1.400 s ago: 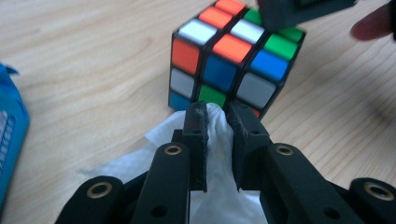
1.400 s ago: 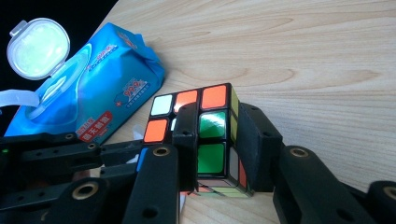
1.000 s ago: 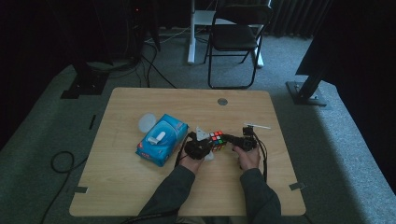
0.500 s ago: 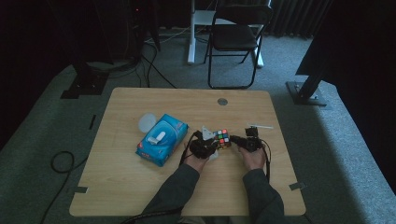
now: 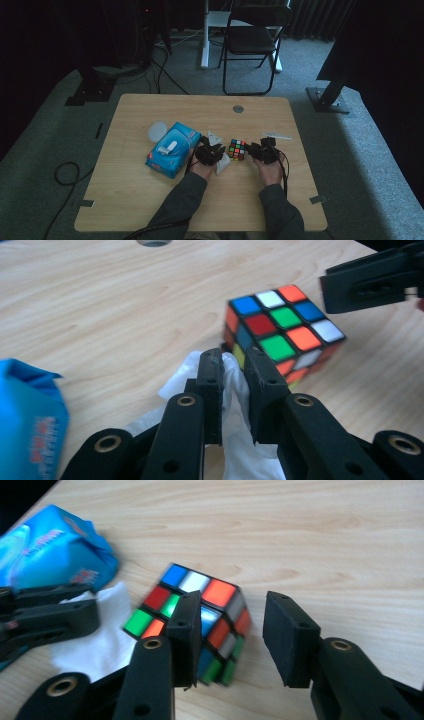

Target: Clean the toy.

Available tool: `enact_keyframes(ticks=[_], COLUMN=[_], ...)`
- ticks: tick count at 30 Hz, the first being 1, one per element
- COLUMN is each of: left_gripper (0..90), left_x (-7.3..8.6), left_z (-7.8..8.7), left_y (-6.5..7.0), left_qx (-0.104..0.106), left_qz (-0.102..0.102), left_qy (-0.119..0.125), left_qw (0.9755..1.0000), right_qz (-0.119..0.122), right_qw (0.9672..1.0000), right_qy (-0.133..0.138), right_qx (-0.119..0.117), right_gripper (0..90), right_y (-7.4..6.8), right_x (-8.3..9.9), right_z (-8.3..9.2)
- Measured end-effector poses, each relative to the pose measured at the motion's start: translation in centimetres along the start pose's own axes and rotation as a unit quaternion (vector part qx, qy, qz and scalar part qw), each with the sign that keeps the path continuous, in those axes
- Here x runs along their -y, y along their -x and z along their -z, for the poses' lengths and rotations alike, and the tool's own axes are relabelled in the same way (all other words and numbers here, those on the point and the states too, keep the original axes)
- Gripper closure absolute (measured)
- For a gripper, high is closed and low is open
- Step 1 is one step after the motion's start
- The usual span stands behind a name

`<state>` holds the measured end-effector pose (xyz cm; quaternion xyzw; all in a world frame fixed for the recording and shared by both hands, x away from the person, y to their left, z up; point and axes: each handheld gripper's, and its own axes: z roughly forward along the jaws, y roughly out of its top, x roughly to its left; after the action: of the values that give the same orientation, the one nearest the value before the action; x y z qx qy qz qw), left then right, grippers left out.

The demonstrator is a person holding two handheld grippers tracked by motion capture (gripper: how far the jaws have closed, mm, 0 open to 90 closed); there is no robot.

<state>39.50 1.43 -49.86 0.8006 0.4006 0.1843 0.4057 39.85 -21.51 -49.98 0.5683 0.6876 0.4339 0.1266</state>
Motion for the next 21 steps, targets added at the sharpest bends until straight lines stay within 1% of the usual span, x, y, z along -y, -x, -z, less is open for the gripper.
enact_keyframes(ticks=[1,2,3,5,6,8,9,11,12,13,16,19,21], left_gripper=[78.5,78.7,78.9,79.3,79.4,79.5,79.6,79.6,79.6,79.9,80.6,81.2,81.9], left_x=[0.0,-0.4,-0.4,-1.0,-1.0,-1.3,-1.4,-1.4,-1.4,-1.4,-1.4,-1.8,-2.1], left_z=[0.0,0.0,0.0,0.1,0.1,0.0,0.0,-0.1,-0.3,-0.5,-0.8,-1.2,-1.2], left_y=[0.0,-0.4,-0.4,-0.9,-0.9,-1.1,-1.2,-1.2,-1.2,-1.2,-1.3,-1.4,-1.3], left_qx=[0.0,-0.004,-0.004,-0.006,-0.006,-0.008,-0.006,-0.004,-0.001,-0.001,-0.003,-0.002,0.0], left_qz=[0.0,0.002,0.002,0.006,0.006,0.007,0.008,0.009,0.008,0.01,0.016,0.024,0.025], left_qy=[0.0,0.004,0.004,0.009,0.009,0.011,0.012,0.013,0.014,0.015,0.015,0.018,0.024], left_qw=[1.0,1.0,1.0,0.9999,0.9999,0.9999,0.9999,0.9999,0.9999,0.9998,0.9998,0.9996,0.9994], right_qz=[0.001,0.002,0.002,0.005,0.005,0.008,0.01,0.01,0.015,0.026,0.033,0.039,0.042], right_qw=[1.0,0.9999,0.9999,0.9998,0.9998,0.9994,0.9993,0.9993,0.9992,0.9985,0.9978,0.9976,0.9974], right_qy=[-0.002,-0.005,-0.005,-0.009,-0.009,-0.024,-0.026,-0.026,-0.027,-0.034,-0.042,-0.045,-0.047], right_qx=[-0.003,-0.01,-0.01,-0.015,-0.015,-0.022,-0.026,-0.026,-0.027,-0.034,-0.039,-0.036,-0.036], right_gripper=[56.8,55.6,55.6,54.8,54.8,53.0,53.7,53.7,55.6,61.9,64.2,65.0,65.4], right_y=[-0.2,-0.3,-0.3,-0.8,-0.8,-0.9,-0.9,-0.9,-1.0,-0.8,-0.6,-0.6,-0.7], right_x=[-0.1,-0.1,-0.1,-0.1,-0.1,0.0,0.0,0.0,0.0,-0.2,-0.4,-0.5,-0.7], right_z=[-0.1,-0.3,-0.3,-0.6,-0.6,-1.0,-1.0,-1.0,-1.0,-0.8,-0.7,-0.7,-0.8])
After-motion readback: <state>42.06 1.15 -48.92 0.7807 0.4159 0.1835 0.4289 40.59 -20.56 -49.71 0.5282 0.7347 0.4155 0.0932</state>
